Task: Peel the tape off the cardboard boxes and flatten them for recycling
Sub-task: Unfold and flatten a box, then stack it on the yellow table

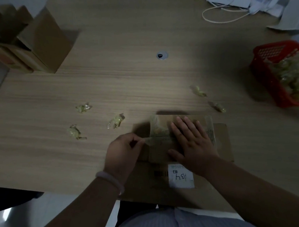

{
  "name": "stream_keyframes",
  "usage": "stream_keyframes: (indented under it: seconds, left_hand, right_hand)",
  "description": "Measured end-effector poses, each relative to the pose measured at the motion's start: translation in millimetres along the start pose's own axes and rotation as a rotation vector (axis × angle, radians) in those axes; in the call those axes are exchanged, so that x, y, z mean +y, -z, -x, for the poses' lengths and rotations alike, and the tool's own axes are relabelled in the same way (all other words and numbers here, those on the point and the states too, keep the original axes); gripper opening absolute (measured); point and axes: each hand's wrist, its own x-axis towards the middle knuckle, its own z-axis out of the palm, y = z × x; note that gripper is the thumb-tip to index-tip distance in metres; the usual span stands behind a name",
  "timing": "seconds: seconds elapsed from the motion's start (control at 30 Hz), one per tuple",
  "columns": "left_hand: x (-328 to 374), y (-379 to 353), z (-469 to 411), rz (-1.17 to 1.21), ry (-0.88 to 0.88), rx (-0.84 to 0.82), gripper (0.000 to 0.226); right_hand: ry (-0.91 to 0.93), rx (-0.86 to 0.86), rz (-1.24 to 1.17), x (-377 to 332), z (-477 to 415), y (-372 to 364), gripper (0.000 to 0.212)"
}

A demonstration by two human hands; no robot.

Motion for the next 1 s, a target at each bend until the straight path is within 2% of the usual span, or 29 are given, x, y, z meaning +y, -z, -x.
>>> stream_keyframes:
  seconds: [0.17, 0.27, 0.43, 0.6, 0.8, 1.0]
  left_hand:
    - [-13.4, -16.0, -14.9, -0.071, 0.092, 0.001, 0.02]
    - [-14.9, -18.7, -15.1, 0.03, 0.137, -0.001, 0.038]
    - [-14.0, -12.2, -12.3, 0.029, -0.089, -0.173, 0.021]
    - [-15.8, -9.7, -8.8, 0.139, 0.067, -0.294, 0.026]
    - [-12.6, -10.7, -11.3, 0.06, 0.019, -0.182, 0.024]
    - [5.7, -28.5, -23.3, 0.266, 0.333, 0.106, 0.017]
  right_hand:
    - [0.001, -0.008, -0.001, 0.5, -0.3, -1.6, 0.08]
    - [0.001, -0.012, -0.005, 1.5, -0.4, -2.6, 0.08]
    - [0.0, -0.017, -0.007, 2.1, -1.3, -4.1, 0.081]
    - [0.008, -0.023, -0.007, 3.0, -1.2, -4.7, 0.081]
    - [0.009, -0.022, -0.009, 2.4, -1.0, -3.4, 0.08]
    - [0.01, -0.016, -0.025, 2.5, -0.5, -2.4, 0.079]
